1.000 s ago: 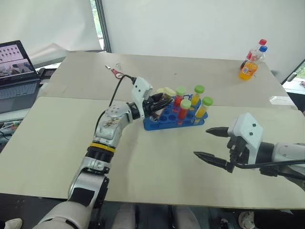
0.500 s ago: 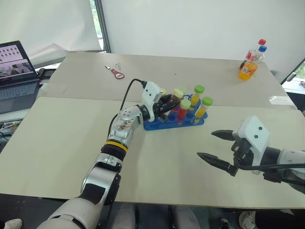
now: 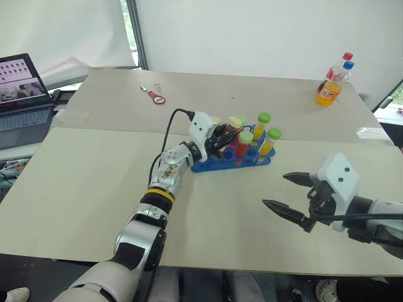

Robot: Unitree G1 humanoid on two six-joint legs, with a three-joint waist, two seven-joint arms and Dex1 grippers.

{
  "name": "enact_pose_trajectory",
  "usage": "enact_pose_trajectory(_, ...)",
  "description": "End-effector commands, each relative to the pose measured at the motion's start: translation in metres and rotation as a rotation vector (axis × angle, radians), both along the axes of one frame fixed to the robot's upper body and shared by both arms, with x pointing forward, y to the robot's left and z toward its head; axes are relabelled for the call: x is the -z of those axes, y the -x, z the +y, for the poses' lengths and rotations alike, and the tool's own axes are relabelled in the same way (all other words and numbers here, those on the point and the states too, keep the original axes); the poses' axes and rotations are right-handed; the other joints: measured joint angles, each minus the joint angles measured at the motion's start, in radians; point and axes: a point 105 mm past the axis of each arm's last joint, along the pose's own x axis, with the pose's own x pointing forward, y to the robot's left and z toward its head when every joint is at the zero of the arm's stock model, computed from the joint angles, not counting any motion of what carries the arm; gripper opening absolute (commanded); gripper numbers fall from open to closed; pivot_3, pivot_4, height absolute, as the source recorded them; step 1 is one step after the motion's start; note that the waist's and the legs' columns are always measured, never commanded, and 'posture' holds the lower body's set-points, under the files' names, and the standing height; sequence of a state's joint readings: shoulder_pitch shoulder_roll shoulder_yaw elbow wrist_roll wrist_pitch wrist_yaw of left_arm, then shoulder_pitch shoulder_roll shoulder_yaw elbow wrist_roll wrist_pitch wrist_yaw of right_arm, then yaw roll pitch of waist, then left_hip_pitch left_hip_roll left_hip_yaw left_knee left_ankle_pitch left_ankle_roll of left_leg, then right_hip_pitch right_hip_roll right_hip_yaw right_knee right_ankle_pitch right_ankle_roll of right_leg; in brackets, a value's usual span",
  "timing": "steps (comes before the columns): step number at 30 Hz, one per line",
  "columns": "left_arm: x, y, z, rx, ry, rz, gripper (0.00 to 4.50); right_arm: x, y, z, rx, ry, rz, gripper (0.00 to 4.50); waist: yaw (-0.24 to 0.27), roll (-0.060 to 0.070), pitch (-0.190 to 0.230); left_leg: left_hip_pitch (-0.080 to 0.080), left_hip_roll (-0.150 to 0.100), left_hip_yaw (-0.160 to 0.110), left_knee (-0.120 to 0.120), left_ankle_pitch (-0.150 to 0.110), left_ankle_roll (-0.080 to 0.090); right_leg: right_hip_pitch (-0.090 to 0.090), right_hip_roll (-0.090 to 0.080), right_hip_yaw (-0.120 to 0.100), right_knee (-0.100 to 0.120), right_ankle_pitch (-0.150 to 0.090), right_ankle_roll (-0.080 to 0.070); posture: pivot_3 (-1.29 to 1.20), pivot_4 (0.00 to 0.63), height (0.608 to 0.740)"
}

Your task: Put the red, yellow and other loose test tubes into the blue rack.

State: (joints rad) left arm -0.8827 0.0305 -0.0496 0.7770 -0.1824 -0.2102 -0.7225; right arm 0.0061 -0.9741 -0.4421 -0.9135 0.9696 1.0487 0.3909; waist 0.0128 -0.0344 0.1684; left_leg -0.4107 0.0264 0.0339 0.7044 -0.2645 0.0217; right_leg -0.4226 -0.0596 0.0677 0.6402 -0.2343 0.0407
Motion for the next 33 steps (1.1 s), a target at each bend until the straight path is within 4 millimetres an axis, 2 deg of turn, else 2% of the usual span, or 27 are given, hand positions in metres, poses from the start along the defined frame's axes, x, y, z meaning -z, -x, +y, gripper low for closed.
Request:
enact_pose_trajectory(1,0.007,0.004,0.004,-0.036,0.018,-0.032,0.89,-0.011,-0.005,-0.001,0.05,-0.026,-0.073,4.46,-0.001,0.0,0.0,0.0,0.0,0.0,0.0,0.0,0.0,0.0,0.0,0.0,0.0,0.0,0.0,0.0,0.15,0.733)
enact_pose_trajectory(5,0.015,0.005,0.012,-0.083,0.031,-0.041,0.89,-0.017,-0.013,-0.002,0.11,-0.068,-0.123,4.46,-0.002,0.0,-0.001,0.001,0.0,0.0,0.0,0.0,0.0,0.001,0.0,0.0,0.0,0.0,0.0,0.0,0.15,0.733)
enact_pose_trajectory(17,0.026,0.008,0.02,-0.102,0.025,-0.048,0.89,-0.026,-0.023,-0.006,0.175,-0.107,-0.173,4.46,-0.009,0.001,-0.002,0.002,0.001,0.0,0.0,0.0,0.0,0.001,0.001,0.001,0.0,0.0,0.0,0.0,0.15,0.733)
enact_pose_trajectory(24,0.029,0.008,0.03,-0.112,0.031,-0.038,4.35,-0.024,-0.024,-0.007,0.184,-0.116,-0.174,4.46,-0.01,0.002,-0.002,0.001,0.001,0.0,0.0,0.0,0.0,0.0,0.001,0.001,0.0,0.0,0.0,0.0,0.15,0.733)
enact_pose_trajectory(25,0.029,0.009,0.031,-0.104,0.025,-0.039,4.47,-0.024,-0.024,-0.008,0.185,-0.117,-0.174,4.46,-0.007,0.002,-0.002,0.001,0.001,0.0,0.0,0.0,0.0,0.001,0.0,0.001,0.0,0.0,0.0,0.0,0.15,0.733)
enact_pose_trajectory(29,0.028,0.019,0.039,-0.05,-0.054,-0.072,4.47,-0.023,-0.025,-0.01,0.184,-0.117,-0.177,4.46,-0.007,0.002,-0.003,0.001,0.001,0.0,0.0,0.0,0.0,0.001,0.0,0.001,0.0,0.0,0.0,0.0,0.15,0.733)
enact_pose_trajectory(33,0.023,0.03,0.064,-0.008,-0.149,-0.072,4.47,-0.029,-0.031,-0.021,0.173,-0.105,-0.202,4.46,-0.01,0.002,-0.003,0.001,0.001,0.0,0.0,0.0,0.0,0.0,0.001,0.001,0.0,0.0,0.0,0.0,0.15,0.733)
